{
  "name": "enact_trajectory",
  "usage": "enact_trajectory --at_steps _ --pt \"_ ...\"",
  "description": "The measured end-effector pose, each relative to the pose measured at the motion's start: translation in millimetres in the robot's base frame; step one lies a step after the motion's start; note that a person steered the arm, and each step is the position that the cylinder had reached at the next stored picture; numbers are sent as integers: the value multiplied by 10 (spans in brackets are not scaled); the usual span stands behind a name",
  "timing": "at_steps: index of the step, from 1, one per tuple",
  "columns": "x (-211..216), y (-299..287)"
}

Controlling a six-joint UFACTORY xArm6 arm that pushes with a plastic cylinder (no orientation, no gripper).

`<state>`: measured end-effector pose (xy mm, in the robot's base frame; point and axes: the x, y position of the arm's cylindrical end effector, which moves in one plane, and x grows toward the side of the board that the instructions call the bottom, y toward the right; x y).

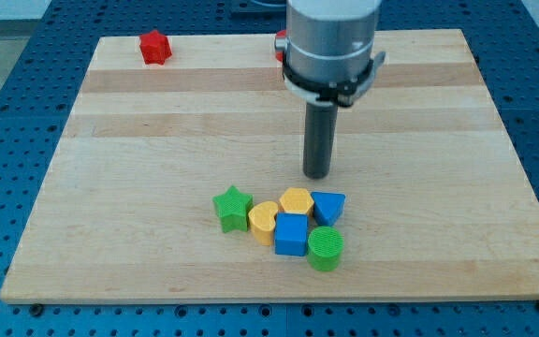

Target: Slide the red circle to the blue triangle

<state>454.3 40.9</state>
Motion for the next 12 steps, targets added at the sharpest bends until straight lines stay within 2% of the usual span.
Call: enact_trajectory --at_steps 2,4,5,6,8,10,12 --pt "-1108 17" --pt "-2012 236" --pt "-2414 385" --pt "-2622 366" --pt "-2619 -142" --pt "-2569 -252" --pt "-2206 -303"
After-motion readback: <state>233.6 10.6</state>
